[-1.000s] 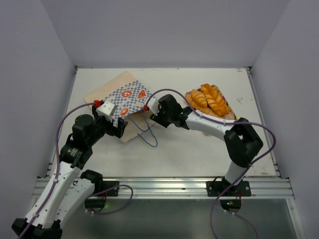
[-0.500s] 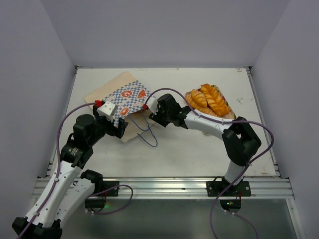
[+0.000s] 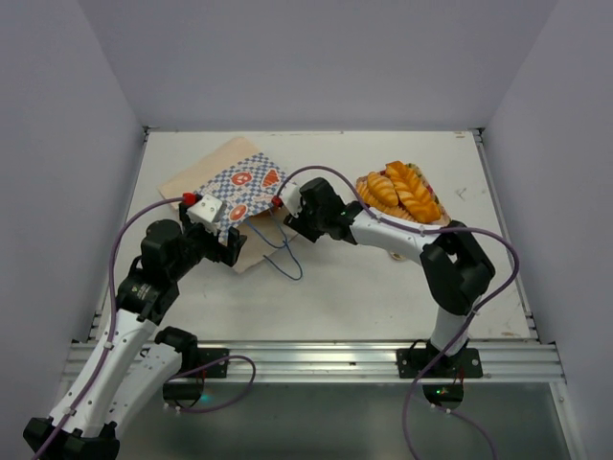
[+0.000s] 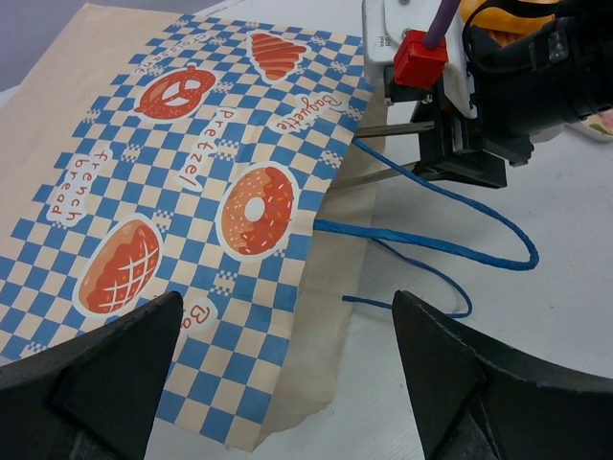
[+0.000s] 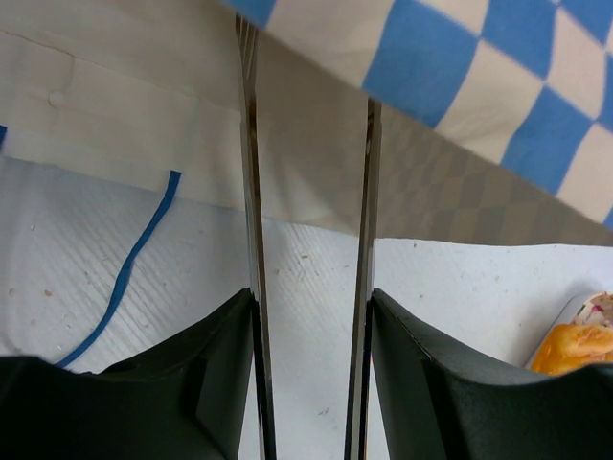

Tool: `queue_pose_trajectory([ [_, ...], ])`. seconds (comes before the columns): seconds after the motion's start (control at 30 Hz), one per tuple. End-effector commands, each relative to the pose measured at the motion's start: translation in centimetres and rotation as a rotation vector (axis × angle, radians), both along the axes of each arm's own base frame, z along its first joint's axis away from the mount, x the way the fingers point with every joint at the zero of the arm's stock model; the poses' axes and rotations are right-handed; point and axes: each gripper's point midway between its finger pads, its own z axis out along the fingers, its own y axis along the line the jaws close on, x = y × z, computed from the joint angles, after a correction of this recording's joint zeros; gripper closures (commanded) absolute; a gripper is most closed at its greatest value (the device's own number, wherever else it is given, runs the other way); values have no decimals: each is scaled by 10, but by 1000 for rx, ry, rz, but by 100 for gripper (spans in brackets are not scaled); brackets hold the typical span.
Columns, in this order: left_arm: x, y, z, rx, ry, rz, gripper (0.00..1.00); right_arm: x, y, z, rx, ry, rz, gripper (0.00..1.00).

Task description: Take the fake bread out of the paper bag

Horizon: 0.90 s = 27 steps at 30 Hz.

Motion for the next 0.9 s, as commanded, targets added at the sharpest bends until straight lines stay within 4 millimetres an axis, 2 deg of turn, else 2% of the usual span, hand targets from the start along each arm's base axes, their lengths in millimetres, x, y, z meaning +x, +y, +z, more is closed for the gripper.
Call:
queue_pose_trajectory([
  [0.0,4,-4,14,1,-63,-24,6,13,16,18,77,-25,-10,47],
  [0.17,4,-4,15,0,-65,-25,6,10,18,8,77,7,-5,50],
  [0.4,4,-5,15,2,-67,-29,6,12,12,8,83,17,-16,74],
  [0.53,5,-4,13,6,-64,-27,6,9,11,10,103,32,0,83],
  [0.67,5,-4,12,9,-62,-27,6,4,4,15,120,40,9,90],
  [0.7,5,-4,12,9,-62,-26,6,2,2,25,135,27,27,92],
  [0.77,6,-4,12,9,-62,-27,6,-5,-2,27,130,21,46,95],
  [0.8,6,-4,13,8,-63,-27,6,-8,-3,38,146,3,57,95],
  [0.87,6,-4,13,9,-65,-24,6,-15,-9,40,143,-3,73,97],
])
